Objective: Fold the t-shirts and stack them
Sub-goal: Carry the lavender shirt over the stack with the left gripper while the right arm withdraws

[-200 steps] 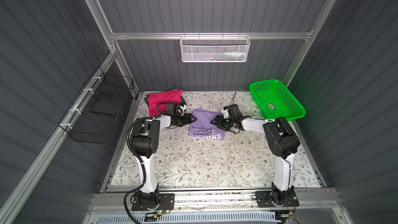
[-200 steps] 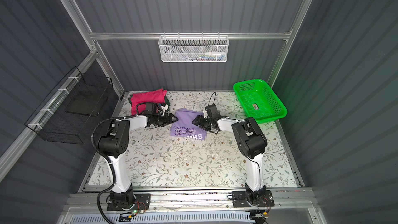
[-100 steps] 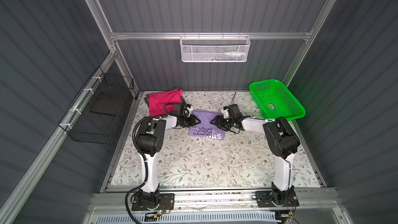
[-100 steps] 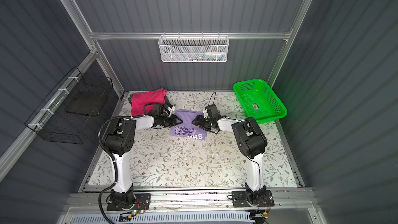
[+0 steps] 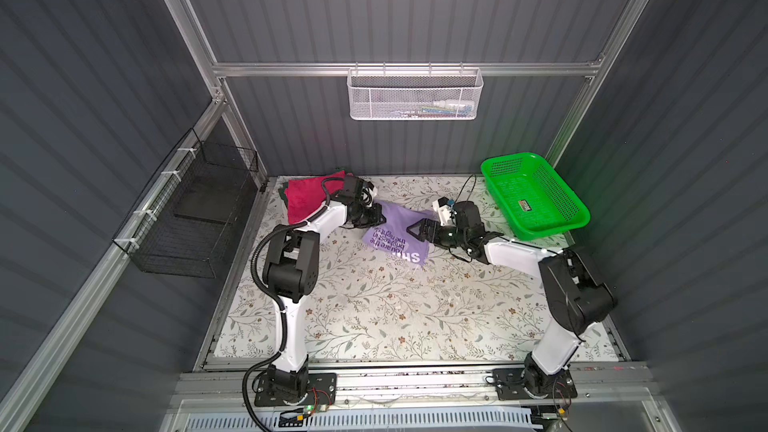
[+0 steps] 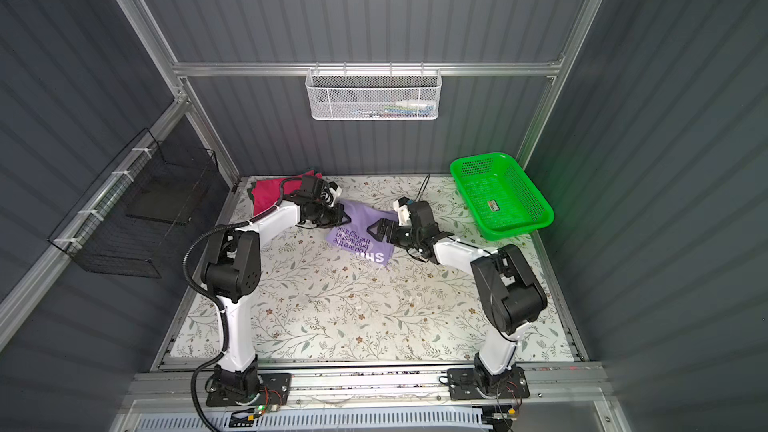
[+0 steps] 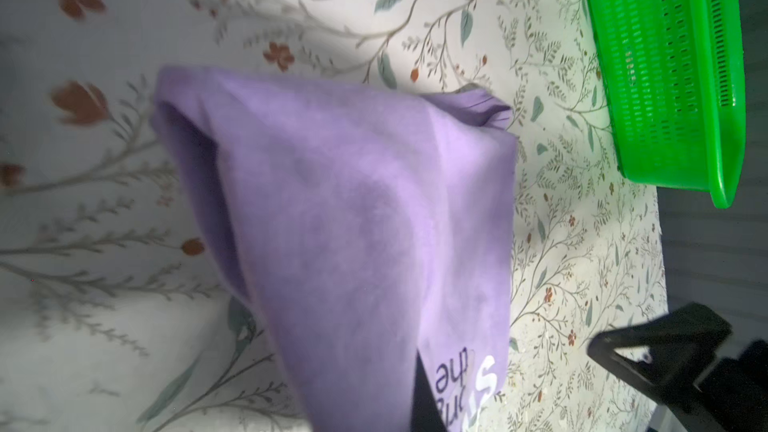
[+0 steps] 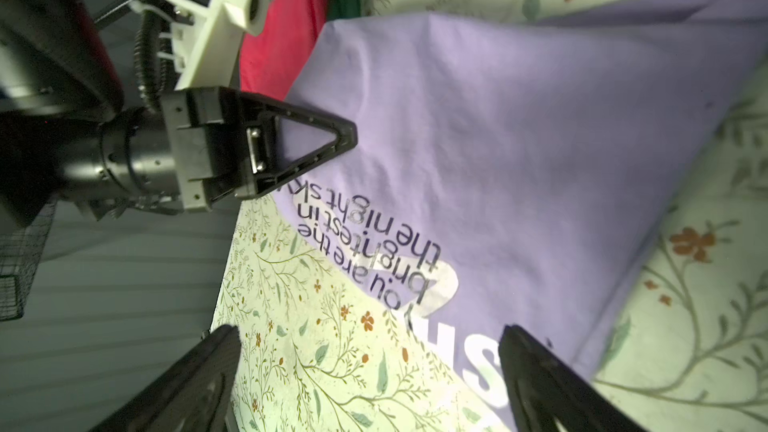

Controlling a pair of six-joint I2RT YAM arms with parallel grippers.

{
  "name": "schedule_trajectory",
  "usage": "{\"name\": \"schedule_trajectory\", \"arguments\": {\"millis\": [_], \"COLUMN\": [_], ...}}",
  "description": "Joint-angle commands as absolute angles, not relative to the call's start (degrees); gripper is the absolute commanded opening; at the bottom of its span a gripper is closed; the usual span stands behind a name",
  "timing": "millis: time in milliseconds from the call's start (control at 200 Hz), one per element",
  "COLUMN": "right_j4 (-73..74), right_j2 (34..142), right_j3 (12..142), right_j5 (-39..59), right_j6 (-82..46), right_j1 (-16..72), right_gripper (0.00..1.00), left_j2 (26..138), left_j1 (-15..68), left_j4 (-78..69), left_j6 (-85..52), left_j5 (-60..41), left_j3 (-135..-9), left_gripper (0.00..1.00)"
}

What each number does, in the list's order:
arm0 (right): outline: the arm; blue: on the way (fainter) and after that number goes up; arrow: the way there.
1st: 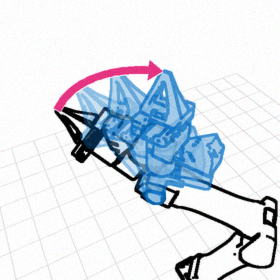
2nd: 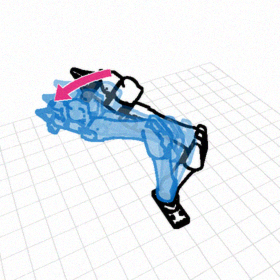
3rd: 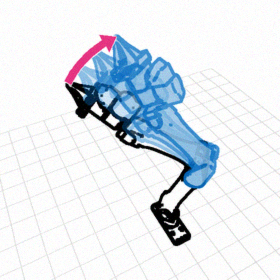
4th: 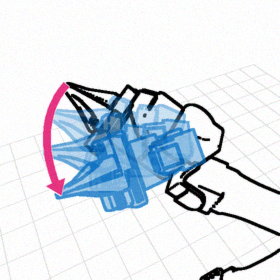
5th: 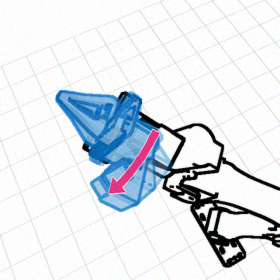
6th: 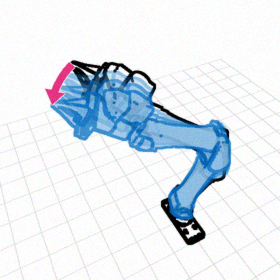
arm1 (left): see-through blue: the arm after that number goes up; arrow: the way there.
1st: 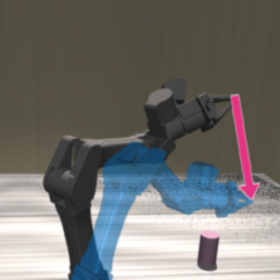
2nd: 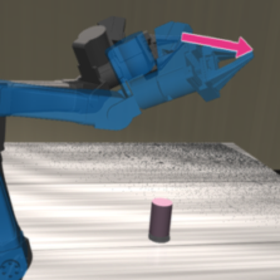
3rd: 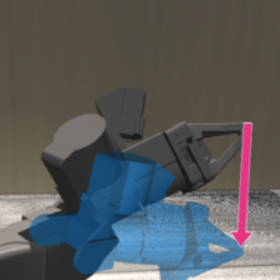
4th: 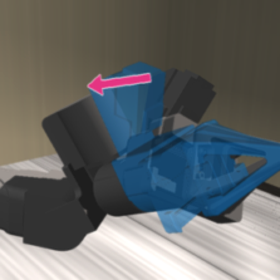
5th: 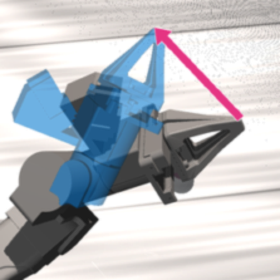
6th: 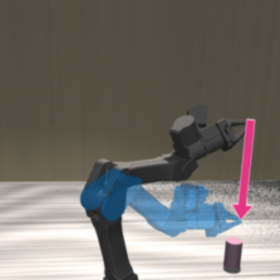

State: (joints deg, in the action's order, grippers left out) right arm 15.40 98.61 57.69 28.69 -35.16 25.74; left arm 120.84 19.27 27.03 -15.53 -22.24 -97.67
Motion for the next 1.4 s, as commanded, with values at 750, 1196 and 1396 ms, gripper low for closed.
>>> {"name": "schedule_trajectory", "arguments": {"millis": [750,1196,1396], "right_j4": [68.31,69.32,68.11], "right_j2": [97.15,99.29,100.01], "right_j3": [28.93,30.18,31.14], "right_j5": [13.37,8.59,9.83], "right_j6": [-6.5,-2.78,-3.52], "right_j1": [38.67,39.64,39.73], "right_gripper": [0.99,0.99,0.99], "left_j2": [134.03,134.79,136.36], "left_j1": [21.36,21.01,20.27], "left_j4": [48.54,42.09,41.78], "left_j6": [2.36,6.96,9.17], "left_j5": [14.33,25.02,28.0], "left_j3": [-134.06,-137.68,-141.02], "left_gripper": [0.0,0.0,0.0]}}
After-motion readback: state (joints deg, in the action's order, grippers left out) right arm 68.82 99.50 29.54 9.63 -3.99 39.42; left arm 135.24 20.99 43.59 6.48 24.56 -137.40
